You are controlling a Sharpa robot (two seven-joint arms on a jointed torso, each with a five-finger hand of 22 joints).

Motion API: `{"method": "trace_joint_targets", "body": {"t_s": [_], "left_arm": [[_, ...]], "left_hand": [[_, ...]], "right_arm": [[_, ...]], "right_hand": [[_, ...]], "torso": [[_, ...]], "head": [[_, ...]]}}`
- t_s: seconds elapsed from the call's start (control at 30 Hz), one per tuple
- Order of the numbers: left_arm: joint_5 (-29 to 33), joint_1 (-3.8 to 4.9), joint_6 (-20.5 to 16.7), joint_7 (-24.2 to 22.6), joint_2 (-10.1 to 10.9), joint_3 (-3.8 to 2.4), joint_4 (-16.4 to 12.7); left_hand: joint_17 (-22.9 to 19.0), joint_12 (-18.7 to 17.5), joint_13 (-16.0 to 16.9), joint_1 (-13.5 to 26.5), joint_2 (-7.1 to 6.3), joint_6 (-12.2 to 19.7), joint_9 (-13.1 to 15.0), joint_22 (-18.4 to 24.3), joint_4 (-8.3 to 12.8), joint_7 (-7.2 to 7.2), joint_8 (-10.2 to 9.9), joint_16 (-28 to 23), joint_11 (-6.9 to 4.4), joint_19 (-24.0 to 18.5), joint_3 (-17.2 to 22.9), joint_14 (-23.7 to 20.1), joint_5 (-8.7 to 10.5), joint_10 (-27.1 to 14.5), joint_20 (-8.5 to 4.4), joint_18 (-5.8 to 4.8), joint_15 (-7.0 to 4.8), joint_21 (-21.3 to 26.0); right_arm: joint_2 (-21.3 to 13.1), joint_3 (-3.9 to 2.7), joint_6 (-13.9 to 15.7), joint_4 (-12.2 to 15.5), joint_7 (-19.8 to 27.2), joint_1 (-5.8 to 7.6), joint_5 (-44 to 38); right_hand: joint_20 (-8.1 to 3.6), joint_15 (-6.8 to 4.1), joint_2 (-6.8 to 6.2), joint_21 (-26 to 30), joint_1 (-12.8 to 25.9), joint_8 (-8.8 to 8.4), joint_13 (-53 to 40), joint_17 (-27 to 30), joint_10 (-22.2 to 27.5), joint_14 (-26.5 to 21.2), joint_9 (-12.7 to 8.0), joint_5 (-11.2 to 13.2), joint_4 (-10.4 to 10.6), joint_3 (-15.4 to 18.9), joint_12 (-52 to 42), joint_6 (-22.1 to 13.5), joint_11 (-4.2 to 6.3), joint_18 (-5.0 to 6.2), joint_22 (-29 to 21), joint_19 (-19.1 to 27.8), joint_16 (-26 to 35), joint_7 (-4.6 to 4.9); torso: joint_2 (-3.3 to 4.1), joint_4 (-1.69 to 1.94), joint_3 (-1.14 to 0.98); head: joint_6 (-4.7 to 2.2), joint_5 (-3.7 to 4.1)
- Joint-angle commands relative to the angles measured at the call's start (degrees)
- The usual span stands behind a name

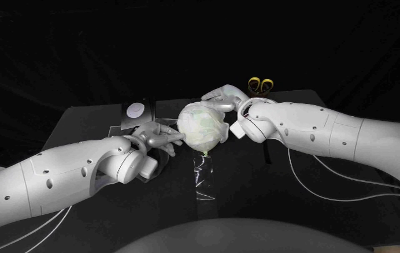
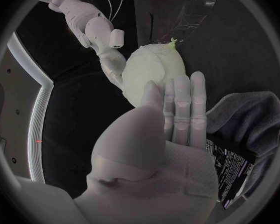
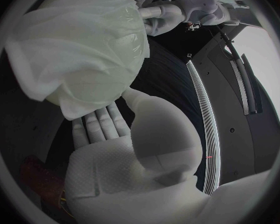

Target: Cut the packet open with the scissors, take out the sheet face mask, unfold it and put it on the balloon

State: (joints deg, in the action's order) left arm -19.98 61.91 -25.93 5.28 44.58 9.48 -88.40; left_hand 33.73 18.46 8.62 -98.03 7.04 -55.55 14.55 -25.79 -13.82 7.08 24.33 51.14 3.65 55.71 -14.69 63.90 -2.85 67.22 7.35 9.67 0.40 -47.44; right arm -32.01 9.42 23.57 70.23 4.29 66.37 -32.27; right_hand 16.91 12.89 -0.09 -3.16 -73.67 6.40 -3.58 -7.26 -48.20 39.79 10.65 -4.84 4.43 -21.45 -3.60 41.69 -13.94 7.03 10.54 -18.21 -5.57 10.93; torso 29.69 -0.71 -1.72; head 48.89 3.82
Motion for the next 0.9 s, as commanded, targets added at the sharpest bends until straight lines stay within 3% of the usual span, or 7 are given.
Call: {"method": "trace_joint_targets", "body": {"t_s": [0.03, 0.17, 0.27, 0.4, 0.7, 0.8, 0.9], "left_arm": [[-0.20, 0.00, -0.21, -0.15, -0.30, -0.06, 0.05], [-0.54, 0.00, -0.96, -0.16, -0.49, -0.07, 0.20], [-0.82, 0.00, -1.29, -0.17, -0.59, -0.07, 0.22], [-1.03, 0.00, -1.59, -0.19, -0.68, -0.07, 0.19], [-1.17, 0.00, -2.84, -0.25, -0.42, -0.07, 0.17], [-1.56, 0.00, -2.60, 0.45, -0.20, -0.07, 0.13], [-2.79, 0.00, -2.29, 1.43, 0.00, -0.07, 0.00]], "left_hand": [[0.44, 0.41, 0.02, -1.33, 0.39, -1.20, 0.11, -0.41, 0.51, -0.20, 0.55, 0.91, -0.35, 0.31, 0.29, 0.85, 0.02, 0.97, -0.55, 0.92, -0.34, -0.69], [2.42, 0.82, 0.32, -2.85, 0.75, -3.32, 0.33, -2.20, -0.09, -1.32, 1.34, 4.39, -1.38, 1.32, -0.11, 2.96, 0.03, 3.16, -1.60, 0.84, -1.34, -3.57], [8.97, 1.24, 0.79, -3.09, 0.74, -4.36, 0.60, -3.66, -1.40, -2.09, 1.85, 9.95, -2.01, 1.41, -1.05, 6.10, 0.01, 4.72, -2.16, 0.79, -1.91, -5.72], [12.29, 1.50, 1.20, -3.51, 0.71, -4.94, 0.88, -4.67, -2.22, -2.65, 2.22, 12.72, -2.50, 1.32, -1.76, 7.59, 0.00, 5.62, -2.49, 0.79, -2.34, -7.18], [16.84, 1.42, 1.59, -7.86, 1.37, -4.71, 1.74, -7.74, -2.47, -2.40, 2.88, 16.05, -2.88, 1.52, 0.14, 9.42, -0.10, 7.04, -3.29, 0.59, -2.83, -10.45], [14.45, 0.95, 1.56, -5.74, 0.89, -4.43, 1.96, -6.80, -3.00, -2.41, 2.95, 14.52, -2.48, 0.27, -0.73, 7.98, -0.05, 6.41, -3.24, 0.67, -2.44, -10.00], [11.64, 0.67, 1.94, 5.45, -1.19, -3.08, 2.02, -6.78, -2.87, -1.15, 2.39, 12.53, -1.26, -1.10, -6.57, 5.82, 0.12, 5.17, -2.48, 0.46, -1.25, -9.57]], "right_arm": [[0.05, 0.13, -0.90, 0.36, -0.38, -0.18, -0.85], [0.02, 0.13, -0.87, 0.54, -0.39, -0.18, -0.85], [-0.03, 0.13, -0.80, 0.64, -0.38, -0.18, -0.85], [-0.07, 0.13, -0.71, 0.71, -0.38, -0.17, -0.85], [-0.25, 0.13, -0.53, 0.73, -0.39, -0.17, -0.88], [-0.29, 0.13, -0.50, 0.72, -0.38, -0.17, -0.88], [-0.30, 0.13, -0.47, 0.71, -0.36, -0.17, -0.89]], "right_hand": [[-0.07, 0.16, -0.52, -0.22, -0.09, -0.12, 0.07, 0.03, 0.19, -0.33, -0.05, 0.20, -0.02, -0.40, 0.11, -0.09, 0.01, 0.28, -0.09, -0.29, 0.23, 5.41], [-0.07, 0.18, -0.59, -0.21, 0.02, -0.15, 0.08, 0.09, 0.35, -0.50, -0.09, 0.25, -0.08, -0.49, 0.12, -0.09, -0.01, 0.25, -0.12, -0.29, 0.30, 5.43], [-0.07, 0.21, -0.66, -0.20, 0.13, -0.16, 0.08, 0.16, 0.43, -0.70, -0.12, 0.33, -0.14, -0.57, 0.12, -0.04, -0.03, 0.23, -0.16, -0.25, 0.36, 5.44], [-0.07, 0.21, -0.68, -0.19, 0.18, -0.16, 0.07, 0.19, 0.41, -0.78, -0.13, 0.39, -0.17, -0.60, 0.11, 0.01, -0.03, 0.22, -0.19, -0.21, 0.39, 5.45], [-0.08, 0.24, -0.82, -0.17, 0.37, -0.19, 0.07, 0.27, 0.52, -0.92, -0.19, 0.62, -0.26, -0.69, 0.10, 0.04, -0.06, 0.19, -0.25, -0.17, 0.45, 5.47], [-0.08, 0.24, -0.82, -0.17, 0.37, -0.19, 0.07, 0.27, 0.52, -0.92, -0.19, 0.62, -0.26, -0.69, 0.10, 0.04, -0.06, 0.19, -0.25, -0.17, 0.45, 5.47], [-0.07, 0.25, -0.91, -0.17, 0.50, -0.20, 0.06, 0.34, 0.54, -1.14, -0.21, 0.75, -0.31, -0.73, 0.09, 0.10, -0.07, 0.17, -0.29, -0.14, 0.51, 5.47]], "torso": [[0.00, -0.01, 0.01], [0.02, 0.01, 0.01], [0.02, 0.03, 0.01], [0.02, 0.04, 0.01], [-0.01, 0.04, 0.02], [0.02, 0.06, 0.00], [0.02, 0.07, 0.00]], "head": [[0.10, -0.02], [0.23, 0.01], [0.28, 0.03], [0.45, -0.07], [0.47, -0.12], [0.49, -0.07], [0.56, -0.05]]}}
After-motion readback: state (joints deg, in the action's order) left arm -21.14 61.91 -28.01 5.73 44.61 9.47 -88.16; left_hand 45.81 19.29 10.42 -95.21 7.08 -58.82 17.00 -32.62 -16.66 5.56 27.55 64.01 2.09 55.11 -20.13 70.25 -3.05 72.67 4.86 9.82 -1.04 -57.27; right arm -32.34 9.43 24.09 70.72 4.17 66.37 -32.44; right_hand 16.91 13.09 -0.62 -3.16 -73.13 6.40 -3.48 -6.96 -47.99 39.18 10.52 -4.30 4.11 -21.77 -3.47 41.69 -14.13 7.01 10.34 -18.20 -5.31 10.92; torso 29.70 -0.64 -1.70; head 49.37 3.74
